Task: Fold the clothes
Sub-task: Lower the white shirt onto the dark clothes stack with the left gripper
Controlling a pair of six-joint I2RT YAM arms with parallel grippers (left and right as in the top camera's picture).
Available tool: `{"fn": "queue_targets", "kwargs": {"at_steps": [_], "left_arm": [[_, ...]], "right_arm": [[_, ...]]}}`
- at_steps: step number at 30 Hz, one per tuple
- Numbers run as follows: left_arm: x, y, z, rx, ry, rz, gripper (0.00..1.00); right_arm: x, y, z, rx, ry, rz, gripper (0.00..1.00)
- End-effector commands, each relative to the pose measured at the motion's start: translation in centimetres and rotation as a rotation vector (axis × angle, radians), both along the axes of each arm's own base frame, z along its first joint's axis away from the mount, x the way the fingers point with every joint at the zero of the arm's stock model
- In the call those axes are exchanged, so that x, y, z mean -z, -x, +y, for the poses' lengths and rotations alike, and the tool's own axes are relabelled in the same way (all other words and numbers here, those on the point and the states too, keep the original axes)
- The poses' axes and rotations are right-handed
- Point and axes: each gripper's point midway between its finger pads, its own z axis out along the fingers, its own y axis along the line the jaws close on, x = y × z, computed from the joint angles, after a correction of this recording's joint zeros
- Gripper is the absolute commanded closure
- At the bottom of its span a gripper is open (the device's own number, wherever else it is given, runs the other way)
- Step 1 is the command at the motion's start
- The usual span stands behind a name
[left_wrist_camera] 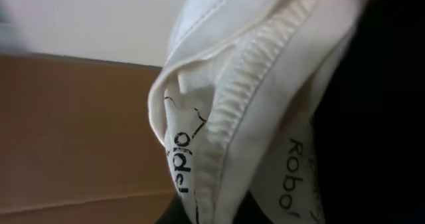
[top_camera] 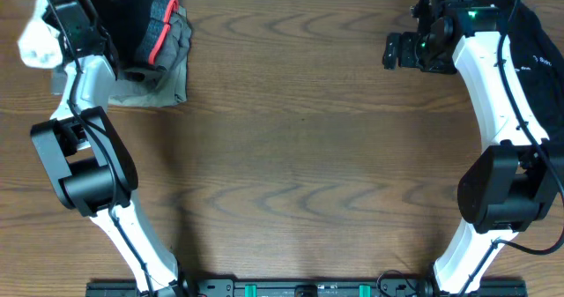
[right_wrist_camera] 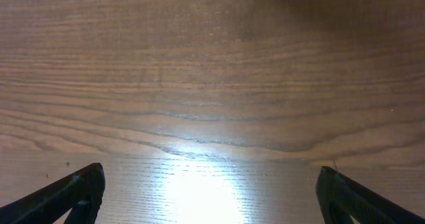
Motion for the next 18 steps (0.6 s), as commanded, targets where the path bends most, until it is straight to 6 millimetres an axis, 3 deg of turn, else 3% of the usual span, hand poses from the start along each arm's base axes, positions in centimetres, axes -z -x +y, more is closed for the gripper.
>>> {"fn": "queue_targets", "kwargs": {"at_steps": [1, 6, 11, 13, 16, 17, 18], "left_arm": [[-1.4, -0.7, -1.3, 0.003, 0.1, -0.089, 0.94], [-0.7, -1.3, -3.5, -0.084, 0.342, -0.266, 0.94], [0.5, -2.0, -7.7, -0.116, 0.517, -0.327, 0.93], [1.3, -2.1, -9.5, -0.125, 0.569, -0.319, 0.74], [2.6, -2.0, -12.3, -0.141, 0.641, -0.298, 0.29], [2.7, -2.0, -13.0, -0.147, 0.663, -0.301, 0.18], [2.9, -2.0, -13.6, -0.155, 0.687, -0.308, 0.15]], "right_arm": [[0.2, -0.1, 0.4, -0.022, 0.014, -0.004, 0.01], [0.2, -0.2, 0.5, -0.023, 0.014, -0.007, 0.01], [0.2, -0.1, 0.7, -0.027, 0.014, -0.005, 0.01], [0.2, -0.1, 0.8, -0.03, 0.014, -0.004, 0.01], [0.2, -0.1, 0.8, -0.031, 0.014, -0.004, 0.01], [0.2, -0.1, 0.8, -0.031, 0.014, -0.004, 0.01], [0.2, -0.1, 0.8, -0.031, 0.014, -0.004, 0.01]]}}
